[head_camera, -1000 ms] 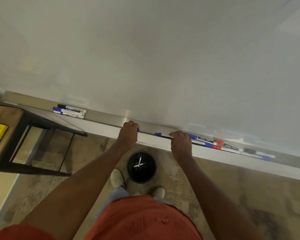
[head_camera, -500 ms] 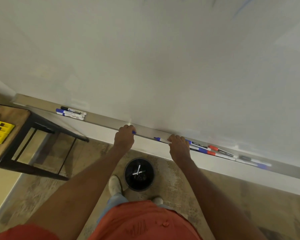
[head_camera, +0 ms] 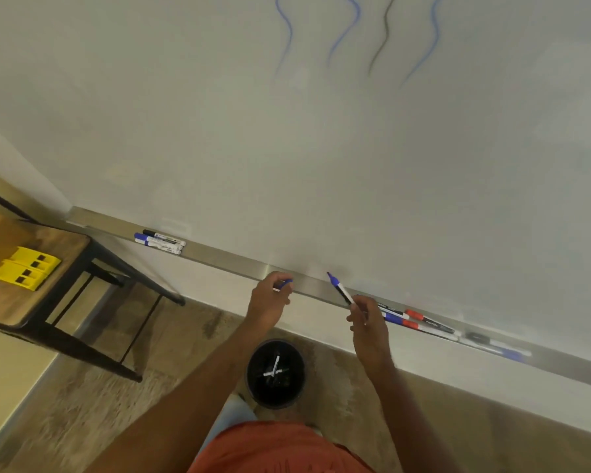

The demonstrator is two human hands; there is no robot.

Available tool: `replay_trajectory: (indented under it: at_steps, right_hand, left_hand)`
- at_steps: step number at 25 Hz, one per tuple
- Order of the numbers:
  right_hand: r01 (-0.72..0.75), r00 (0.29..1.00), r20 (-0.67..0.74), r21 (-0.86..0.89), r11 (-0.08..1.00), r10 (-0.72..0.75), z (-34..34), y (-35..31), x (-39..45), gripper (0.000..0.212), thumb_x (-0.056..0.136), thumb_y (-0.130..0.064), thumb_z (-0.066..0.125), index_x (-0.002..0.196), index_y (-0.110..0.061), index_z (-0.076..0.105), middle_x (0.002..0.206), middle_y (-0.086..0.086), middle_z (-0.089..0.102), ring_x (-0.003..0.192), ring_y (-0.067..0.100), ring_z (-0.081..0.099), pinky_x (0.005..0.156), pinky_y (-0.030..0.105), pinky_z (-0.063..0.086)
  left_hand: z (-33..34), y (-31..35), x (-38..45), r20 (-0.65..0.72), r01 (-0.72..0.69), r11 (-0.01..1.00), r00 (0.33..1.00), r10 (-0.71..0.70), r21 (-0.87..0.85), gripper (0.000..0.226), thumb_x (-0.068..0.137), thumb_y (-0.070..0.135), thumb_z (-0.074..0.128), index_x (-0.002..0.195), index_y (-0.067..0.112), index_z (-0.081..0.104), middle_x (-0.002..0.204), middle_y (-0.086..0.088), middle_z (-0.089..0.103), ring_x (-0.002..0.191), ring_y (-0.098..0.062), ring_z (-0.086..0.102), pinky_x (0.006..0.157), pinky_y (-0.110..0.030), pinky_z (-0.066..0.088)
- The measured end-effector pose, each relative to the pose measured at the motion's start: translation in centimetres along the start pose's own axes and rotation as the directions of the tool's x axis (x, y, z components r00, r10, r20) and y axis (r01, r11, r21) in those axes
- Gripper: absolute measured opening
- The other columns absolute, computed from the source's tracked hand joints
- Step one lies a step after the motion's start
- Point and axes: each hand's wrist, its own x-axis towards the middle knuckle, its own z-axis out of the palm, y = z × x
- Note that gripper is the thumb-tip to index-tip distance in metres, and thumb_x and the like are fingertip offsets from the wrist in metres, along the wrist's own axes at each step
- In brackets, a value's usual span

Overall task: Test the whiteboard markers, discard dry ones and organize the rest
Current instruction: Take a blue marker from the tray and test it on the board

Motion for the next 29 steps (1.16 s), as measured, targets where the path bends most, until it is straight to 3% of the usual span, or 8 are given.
replay_trajectory:
  at_steps: [3, 7, 10, 13, 18, 21, 24, 29]
  right_hand:
    - [0.059, 0.99, -0.134, 0.159, 0.985, -0.038, -1.7, -4.4, -1.0, 0.012, 0.107, -0.022, 0.051, 0.111, -0.027, 0.061, 0.099, 0.0, 0.073, 0.081, 0.018, 0.069, 0.068, 0.028, 0.052]
    - [0.206, 0.952, -0.286, 0.325, 0.923, -0.112, -4.5, -11.6, -3.1, 0.016, 0.104, -0.02, 0.056, 0.114, -0.024, 0.068, 0.091, 0.003, 0.072, 0.068, 0.014, 0.063, 0.063, 0.021, 0.054]
    - [0.29, 0.914, -0.385, 0.403, 0.868, -0.127, -6.2, -16.3, -4.6, 0.02, 0.103, -0.019, 0.058, 0.112, -0.024, 0.074, 0.081, 0.004, 0.068, 0.068, 0.018, 0.057, 0.067, 0.029, 0.051]
    - [0.369, 0.878, -0.463, 0.49, 0.79, -0.124, -7.4, -20.8, -5.1, 0.023, 0.104, -0.009, 0.053, 0.11, -0.013, 0.075, 0.067, 0.004, 0.055, 0.065, 0.019, 0.048, 0.065, 0.031, 0.042]
    - [0.451, 0.88, -0.469, 0.777, 0.44, -0.074, -9.2, -28.2, -5.9, 0.014, 0.103, -0.016, 0.055, 0.098, -0.016, 0.069, 0.068, -0.005, 0.053, 0.058, 0.01, 0.047, 0.057, 0.02, 0.044]
    - [0.526, 0.849, -0.503, 0.777, 0.345, -0.161, -10.0, -32.0, -6.0, 0.012, 0.102, -0.022, 0.06, 0.09, -0.023, 0.063, 0.069, -0.006, 0.05, 0.057, 0.01, 0.043, 0.057, 0.021, 0.04]
    - [0.633, 0.774, -0.577, 0.693, 0.345, -0.262, -10.6, -35.7, -6.2, 0.012, 0.1, -0.018, 0.063, 0.089, -0.023, 0.063, 0.072, -0.007, 0.051, 0.057, 0.01, 0.045, 0.058, 0.021, 0.042]
    - [0.787, 0.611, -0.703, 0.492, 0.372, -0.364, -11.1, -39.9, -6.6, 0.007, 0.099, -0.017, 0.066, 0.094, -0.019, 0.063, 0.071, -0.004, 0.055, 0.057, 0.017, 0.046, 0.062, 0.026, 0.042]
  left_hand:
    - [0.3, 4.5, -1.4, 0.013, -0.072, 0.985, 0.997, 0.075, -0.157, 0.011, 0.097, 0.018, 0.066, 0.102, 0.026, 0.072, 0.088, 0.0, 0.066, 0.067, -0.017, 0.065, 0.075, -0.036, 0.056]
    - [-1.3, 12.9, -2.9, -0.015, -0.227, 0.914, 0.972, 0.236, -0.337, 0.01, 0.095, 0.017, 0.068, 0.1, 0.023, 0.074, 0.075, 0.006, 0.062, 0.061, -0.012, 0.058, 0.068, -0.023, 0.053]
    - [-3.5, 19.0, -4.3, -0.066, -0.406, 0.832, 0.908, 0.413, -0.378, 0.004, 0.097, 0.016, 0.066, 0.095, 0.018, 0.069, 0.064, 0.01, 0.058, 0.057, -0.012, 0.053, 0.063, -0.019, 0.047]
    - [-5.7, 23.2, -5.8, -0.123, -0.567, 0.746, 0.817, 0.563, -0.348, 0.022, 0.102, 0.029, 0.057, 0.087, 0.014, 0.055, 0.063, -0.003, 0.047, 0.059, -0.015, 0.047, 0.06, -0.024, 0.041]
    - [-9.3, 28.0, -7.6, -0.215, -0.724, 0.561, 0.669, 0.711, -0.401, 0.027, 0.1, 0.023, 0.044, 0.087, 0.0, 0.038, 0.067, -0.022, 0.034, 0.058, -0.033, 0.031, 0.053, -0.032, 0.028]
    - [-11.4, 30.9, -7.8, -0.288, -0.764, 0.503, 0.629, 0.722, -0.404, 0.026, 0.098, 0.021, 0.043, 0.089, -0.002, 0.035, 0.066, -0.022, 0.032, 0.058, -0.03, 0.028, 0.052, -0.034, 0.026]
    - [-13.4, 33.6, -7.1, -0.352, -0.801, 0.478, 0.591, 0.726, -0.361, 0.028, 0.097, 0.024, 0.045, 0.089, 0.0, 0.035, 0.067, -0.012, 0.036, 0.059, -0.022, 0.031, 0.052, -0.032, 0.029]
    - [-15.7, 37.4, -6.5, -0.398, -0.845, 0.443, 0.532, 0.747, -0.298, 0.043, 0.102, 0.039, 0.055, 0.071, 0.025, 0.029, 0.066, 0.0, 0.027, 0.061, -0.022, 0.026, 0.054, -0.035, 0.027]
